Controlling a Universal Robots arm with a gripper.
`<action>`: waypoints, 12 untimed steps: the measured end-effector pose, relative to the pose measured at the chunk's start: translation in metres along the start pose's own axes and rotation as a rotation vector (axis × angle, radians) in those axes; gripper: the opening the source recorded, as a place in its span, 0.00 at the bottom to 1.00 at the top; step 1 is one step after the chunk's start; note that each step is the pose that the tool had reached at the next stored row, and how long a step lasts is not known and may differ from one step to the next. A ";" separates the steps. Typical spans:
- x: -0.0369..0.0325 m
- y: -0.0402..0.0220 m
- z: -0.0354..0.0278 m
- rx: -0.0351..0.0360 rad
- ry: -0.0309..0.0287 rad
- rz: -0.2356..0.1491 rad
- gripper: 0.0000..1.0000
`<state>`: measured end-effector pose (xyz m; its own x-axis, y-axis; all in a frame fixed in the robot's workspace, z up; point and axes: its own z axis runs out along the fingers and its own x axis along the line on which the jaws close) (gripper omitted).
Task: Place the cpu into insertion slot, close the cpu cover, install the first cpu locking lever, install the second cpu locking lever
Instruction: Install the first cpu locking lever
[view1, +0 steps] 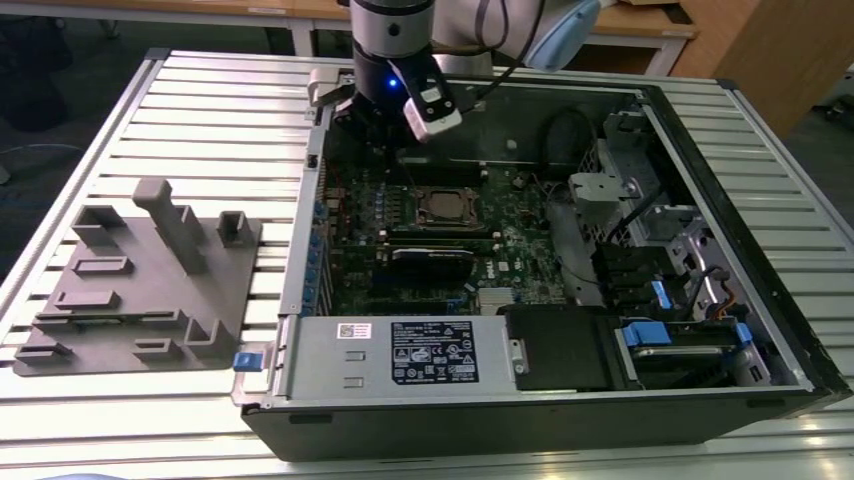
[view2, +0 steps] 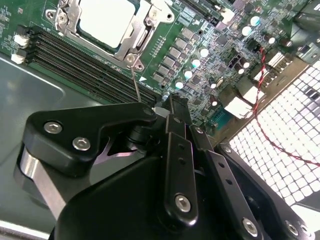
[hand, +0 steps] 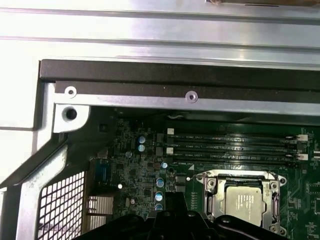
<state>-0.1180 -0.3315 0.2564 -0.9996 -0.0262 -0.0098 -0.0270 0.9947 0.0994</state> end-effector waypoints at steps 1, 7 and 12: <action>0.0000 0.0011 0.0005 -0.0018 -0.0001 0.000 0.11; -0.0002 0.0095 0.0029 -0.0106 -0.0005 0.000 0.11; -0.0003 0.0118 0.0035 -0.0121 -0.0005 0.000 0.11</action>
<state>-0.1180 -0.3194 0.2541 -0.9996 -0.0261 -0.0103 -0.0271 0.9934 0.1115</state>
